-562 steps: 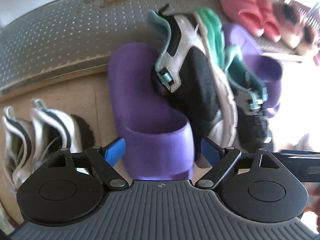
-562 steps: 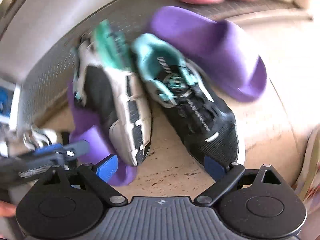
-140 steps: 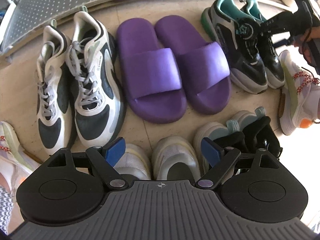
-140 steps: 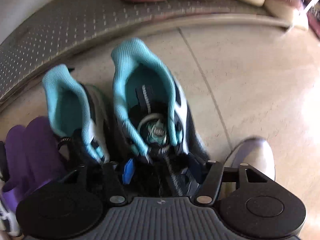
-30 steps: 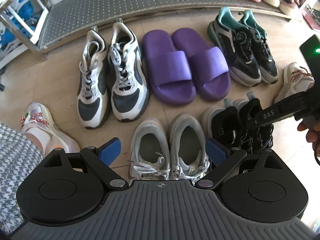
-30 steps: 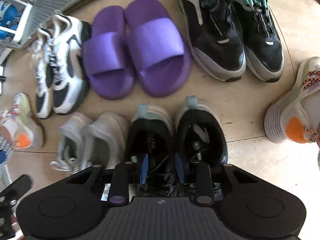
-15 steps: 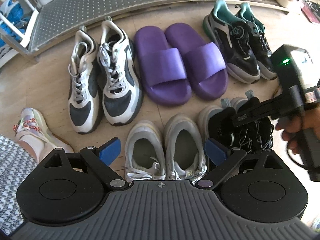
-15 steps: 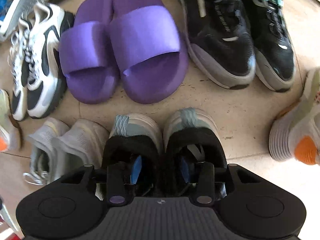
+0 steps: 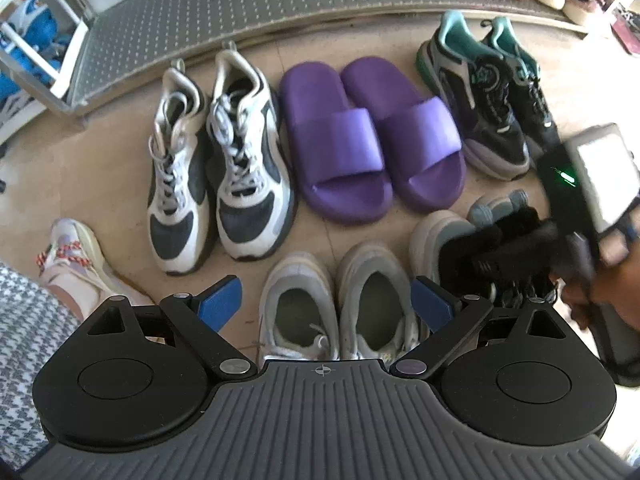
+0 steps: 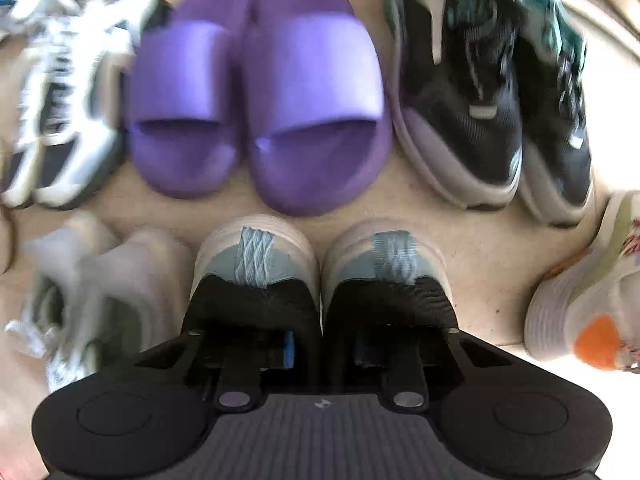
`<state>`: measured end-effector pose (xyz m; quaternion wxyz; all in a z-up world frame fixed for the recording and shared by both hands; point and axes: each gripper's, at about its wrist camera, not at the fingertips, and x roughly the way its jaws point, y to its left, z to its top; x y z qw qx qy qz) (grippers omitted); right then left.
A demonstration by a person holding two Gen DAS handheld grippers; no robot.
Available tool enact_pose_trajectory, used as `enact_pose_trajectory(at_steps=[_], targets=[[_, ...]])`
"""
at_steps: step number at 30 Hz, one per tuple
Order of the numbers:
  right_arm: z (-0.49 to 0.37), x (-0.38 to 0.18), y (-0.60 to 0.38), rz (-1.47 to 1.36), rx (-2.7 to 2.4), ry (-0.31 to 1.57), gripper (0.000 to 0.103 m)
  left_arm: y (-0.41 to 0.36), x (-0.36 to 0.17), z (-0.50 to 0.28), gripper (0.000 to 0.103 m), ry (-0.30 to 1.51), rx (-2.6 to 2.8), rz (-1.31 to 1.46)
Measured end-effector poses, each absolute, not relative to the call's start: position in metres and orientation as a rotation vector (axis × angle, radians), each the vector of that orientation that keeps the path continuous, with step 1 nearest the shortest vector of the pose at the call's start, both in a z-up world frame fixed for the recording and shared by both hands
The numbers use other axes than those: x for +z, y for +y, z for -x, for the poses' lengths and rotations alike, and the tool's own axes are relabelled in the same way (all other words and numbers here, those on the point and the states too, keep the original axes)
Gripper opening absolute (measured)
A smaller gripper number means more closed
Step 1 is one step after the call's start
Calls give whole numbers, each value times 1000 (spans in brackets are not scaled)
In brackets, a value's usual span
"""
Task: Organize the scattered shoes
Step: 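Grasp both black sneakers by the heels with the right tool, then lift the black sneaker pair up toward the rack shelf with the right tool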
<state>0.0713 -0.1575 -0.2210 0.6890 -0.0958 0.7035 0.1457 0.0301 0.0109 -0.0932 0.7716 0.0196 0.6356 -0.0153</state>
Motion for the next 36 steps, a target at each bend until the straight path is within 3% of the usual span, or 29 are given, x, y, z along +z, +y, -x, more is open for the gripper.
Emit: enact_pose_trajectory(at_steps=[7, 18, 28, 36], targets=[[-61, -122, -194, 112, 317, 1369, 21, -4, -61, -30, 95, 1212, -38, -63], [-131, 47, -238, 77, 239, 916, 21, -20, 18, -65, 95, 943, -189, -127], [-267, 82, -267, 157, 147, 831, 21, -52, 13, -156, 94, 823, -356, -251], [-396, 79, -260, 238, 103, 759, 22, -54, -10, -194, 94, 923, -364, -179]])
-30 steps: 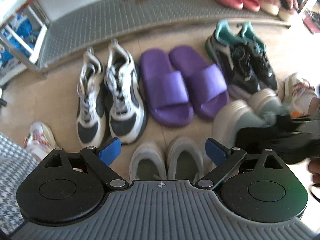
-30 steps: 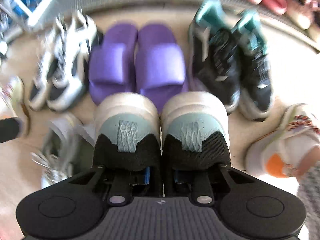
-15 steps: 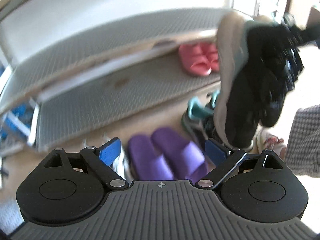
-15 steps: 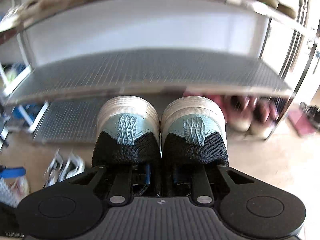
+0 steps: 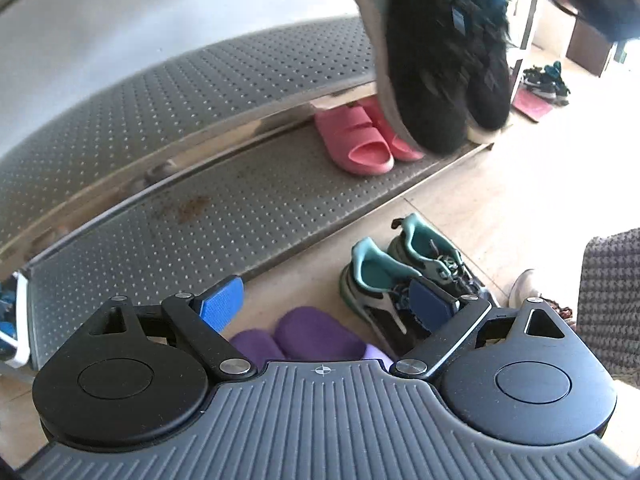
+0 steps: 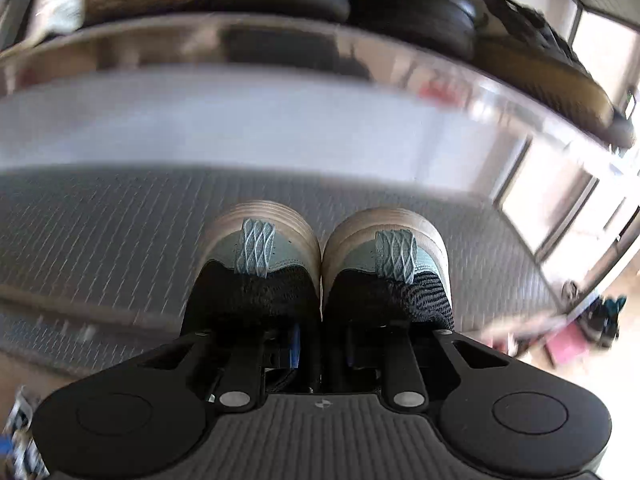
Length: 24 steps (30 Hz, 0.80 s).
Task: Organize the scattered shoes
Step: 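Lift the black sneaker pair up toward the rack shelf with the right tool, then lower the black sneakers onto the upper shelf and open the right tool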
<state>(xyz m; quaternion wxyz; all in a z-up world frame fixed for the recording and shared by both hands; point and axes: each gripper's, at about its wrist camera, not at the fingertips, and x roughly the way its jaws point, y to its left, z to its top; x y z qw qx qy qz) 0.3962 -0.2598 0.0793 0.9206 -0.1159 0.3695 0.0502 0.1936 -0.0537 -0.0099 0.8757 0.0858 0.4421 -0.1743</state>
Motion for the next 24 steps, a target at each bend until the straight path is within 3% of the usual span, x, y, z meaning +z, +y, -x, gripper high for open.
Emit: enact_pose_trajectory(at_steps=[4, 8, 9, 13, 15, 17, 23, 24], targets=[[-432, 48, -257, 267, 144, 555, 30, -46, -21, -191, 94, 939, -339, -199], [-461, 24, -263, 106, 139, 582, 41, -36, -29, -191, 94, 959, -299, -197], [-466, 22, -265, 70, 131, 598, 51, -33, -30, -192, 94, 964, -290, -190], [-478, 24, -268, 20, 100, 650, 64, -32, -29, -190, 94, 959, -295, -179], [-472, 36, -268, 45, 93, 650, 80, -33, -23, -187, 94, 946, -311, -171], [-467, 41, -270, 89, 79, 627, 88, -35, -20, -186, 94, 937, -320, -169], [-464, 34, -275, 131, -18, 596, 85, -39, -19, -180, 94, 938, -330, -171], [-468, 30, -276, 108, -31, 594, 89, -38, -20, -179, 94, 941, -332, -177]])
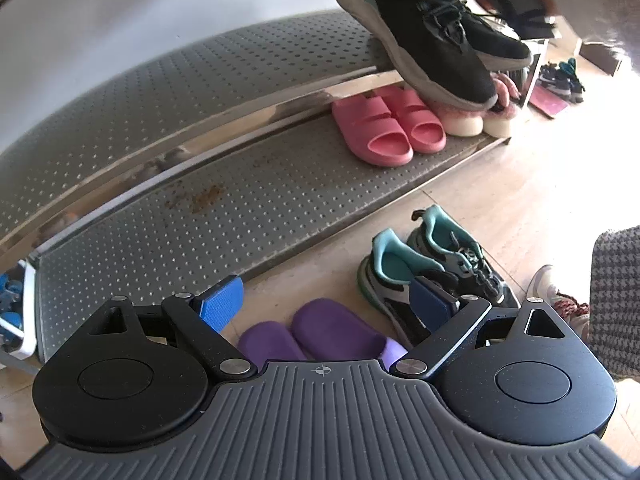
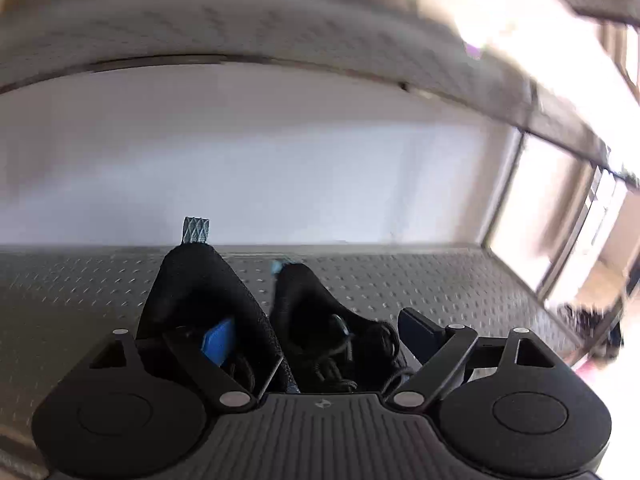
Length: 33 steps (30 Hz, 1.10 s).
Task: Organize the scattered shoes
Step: 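Lower the black sneakers onto the upper shelf and open the right tool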
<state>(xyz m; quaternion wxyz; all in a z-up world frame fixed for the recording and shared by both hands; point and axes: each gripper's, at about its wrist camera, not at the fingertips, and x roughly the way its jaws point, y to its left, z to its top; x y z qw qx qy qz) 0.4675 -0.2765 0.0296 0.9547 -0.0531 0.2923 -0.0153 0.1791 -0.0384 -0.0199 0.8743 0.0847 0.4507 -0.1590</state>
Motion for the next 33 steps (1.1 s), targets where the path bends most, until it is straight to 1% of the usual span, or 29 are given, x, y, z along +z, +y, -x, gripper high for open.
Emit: enact_pose_trajectory(at_steps=[1, 2, 3, 6, 9, 13, 14, 16, 17, 18, 20, 21, 22, 23, 24, 27, 29, 31, 33], targets=[[-471, 24, -278, 87, -42, 586, 93, -37, -21, -179, 94, 944, -334, -183], [-474, 18, -277, 75, -52, 568, 102, -37, -21, -178, 94, 947, -337, -189], [-478, 13, -275, 69, -65, 554, 103, -35, -23, -179, 94, 953, -334, -196], [-498, 9, -278, 66, -58, 604, 103, -28, -29, -186, 94, 981, -312, -191], [-509, 19, -289, 70, 5, 695, 103, -24, -30, -192, 94, 990, -297, -174], [-492, 34, -298, 110, 51, 678, 102, -26, -26, -193, 94, 987, -308, -156], [-484, 37, -299, 113, 59, 652, 99, -28, -26, -193, 94, 985, -313, -157], [-468, 35, -295, 138, 76, 573, 86, -33, -27, -192, 94, 983, -321, -165], [-460, 30, -289, 167, 83, 509, 74, -35, -28, -191, 94, 983, -324, -172], [-457, 26, -283, 183, 82, 471, 65, -37, -29, -190, 94, 983, -326, -179], [-463, 22, -272, 108, 76, 429, 58, -40, -31, -189, 94, 984, -335, -195], [-469, 20, -267, 59, 66, 388, 60, -41, -32, -188, 94, 984, -338, -205], [-474, 19, -263, 31, 61, 363, 63, -41, -33, -188, 94, 985, -339, -211], [-479, 16, -260, 32, 54, 372, 83, -41, -34, -189, 94, 987, -338, -217], [-493, 11, -255, 51, 26, 433, 99, -40, -34, -189, 94, 989, -337, -224], [-522, 5, -247, 167, -26, 683, 99, -36, -34, -191, 94, 996, -333, -218], [-517, 10, -253, 207, -13, 721, 99, -33, -33, -193, 94, 1001, -327, -206], [-508, 14, -262, 225, 45, 704, 101, -30, -31, -193, 94, 1005, -320, -191], [-502, 19, -278, 128, 106, 692, 102, -31, -30, -191, 94, 1002, -323, -185]])
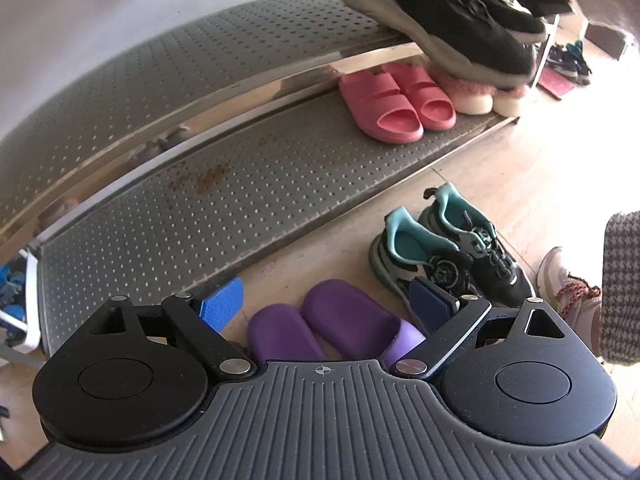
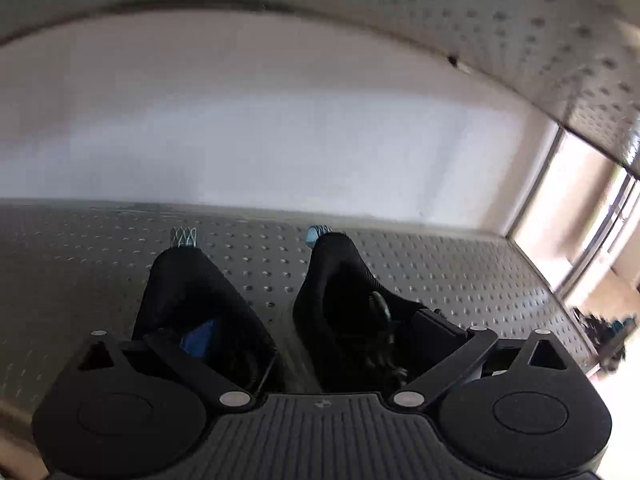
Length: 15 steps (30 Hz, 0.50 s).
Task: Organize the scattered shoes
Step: 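Lower the black sneakers onto the upper shelf and open the right tool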
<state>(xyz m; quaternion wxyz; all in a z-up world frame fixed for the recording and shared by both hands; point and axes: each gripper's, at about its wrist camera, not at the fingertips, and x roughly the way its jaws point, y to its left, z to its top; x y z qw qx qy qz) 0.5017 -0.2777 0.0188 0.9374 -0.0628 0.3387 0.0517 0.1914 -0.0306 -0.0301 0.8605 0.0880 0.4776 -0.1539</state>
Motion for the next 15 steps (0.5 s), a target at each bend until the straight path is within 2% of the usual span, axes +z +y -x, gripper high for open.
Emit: enact_pose_trajectory(at_steps=[2, 6, 8, 12, 13, 15], targets=[[-503, 17, -304, -123, 138, 721, 103, -32, -30, -189, 94, 996, -328, -195], [-497, 9, -334, -471, 113, 613, 97, -37, -34, -187, 94, 1001, -337, -218], [-503, 6, -343, -611, 56, 562, 99, -38, -37, -187, 94, 1010, -339, -224], [-538, 10, -284, -51, -20, 679, 101, -39, -38, -189, 94, 1015, -338, -237], [-540, 11, -276, 22, -5, 693, 102, -39, -38, -190, 94, 1014, -338, -238], [-531, 16, -279, -43, 83, 658, 103, -37, -36, -191, 94, 1015, -334, -231]])
